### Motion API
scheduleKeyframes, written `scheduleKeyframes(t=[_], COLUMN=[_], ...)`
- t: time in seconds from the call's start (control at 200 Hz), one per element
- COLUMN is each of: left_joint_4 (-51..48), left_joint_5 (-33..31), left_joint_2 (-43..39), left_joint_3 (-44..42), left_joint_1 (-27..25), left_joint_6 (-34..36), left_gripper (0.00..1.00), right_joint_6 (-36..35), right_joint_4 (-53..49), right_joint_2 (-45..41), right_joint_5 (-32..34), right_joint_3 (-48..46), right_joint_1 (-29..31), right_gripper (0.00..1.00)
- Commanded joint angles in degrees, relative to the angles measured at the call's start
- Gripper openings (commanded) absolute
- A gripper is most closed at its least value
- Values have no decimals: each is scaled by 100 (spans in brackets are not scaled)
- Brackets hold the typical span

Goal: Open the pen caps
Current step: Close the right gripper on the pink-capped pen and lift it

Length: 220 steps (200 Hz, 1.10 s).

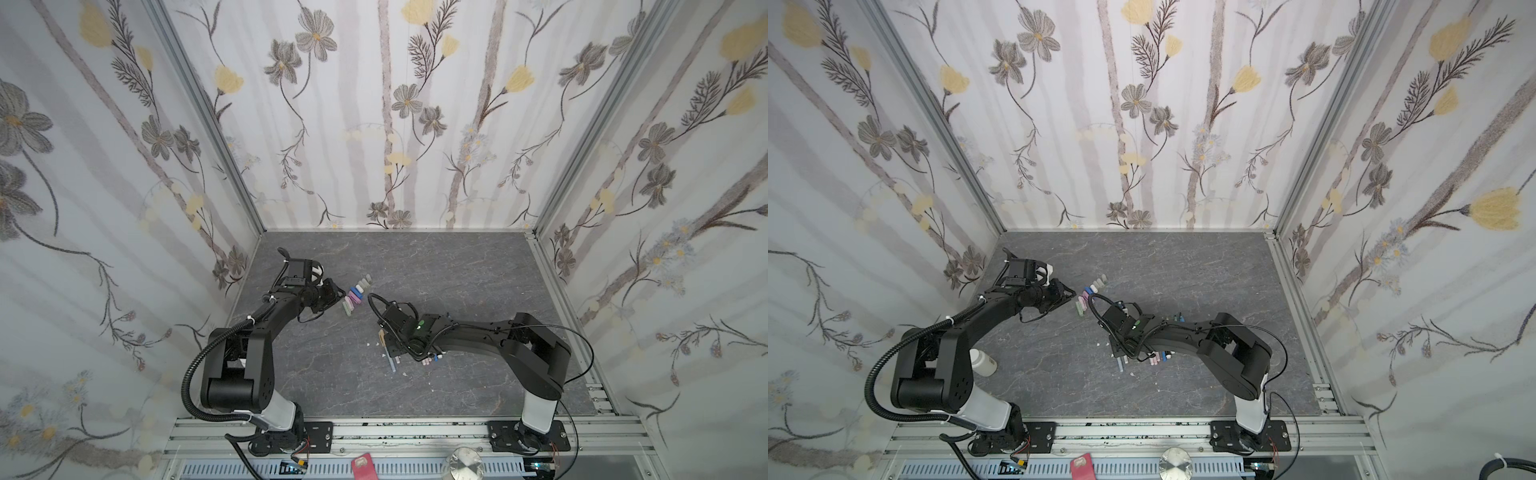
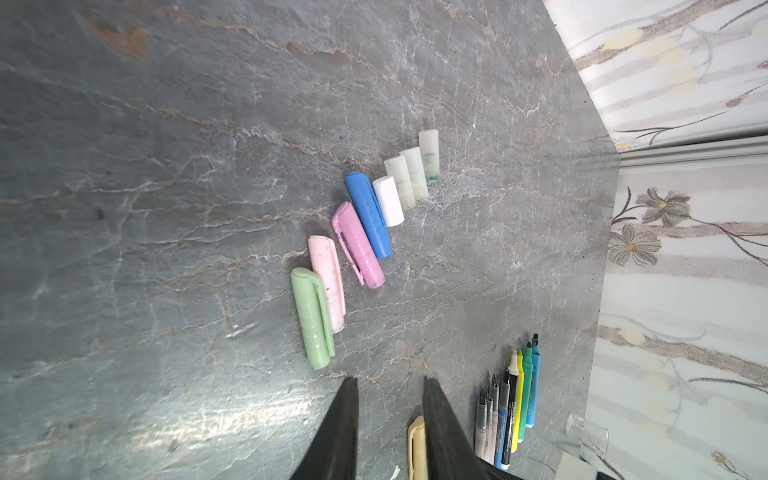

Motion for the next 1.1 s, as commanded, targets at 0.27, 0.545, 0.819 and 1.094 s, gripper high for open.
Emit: scheduleKeyframes(t=[0.27,0.545,0.819,1.094], left_joint_4=[-1,-27,-278,-521], left_joint_5=[85,171,332,413], left_joint_2=[-41,-100,-223,-424], left_joint_3=[-74,-63,93,244], left_joint_1=[42,43,-9,-484], left_joint_6=[125,133,212,93], left_gripper=[27,27,27,28], right_joint_6=[-99,-87,-123,-369], right_joint_4=[-466,-513,-494,-12], right_joint_2=[366,474,192,-824], right_joint_5=[228,204,252,-84], right_joint_3=[263,202,36,-468], right_joint_1=[95,145,92,-221], right_gripper=[33,22,5,1])
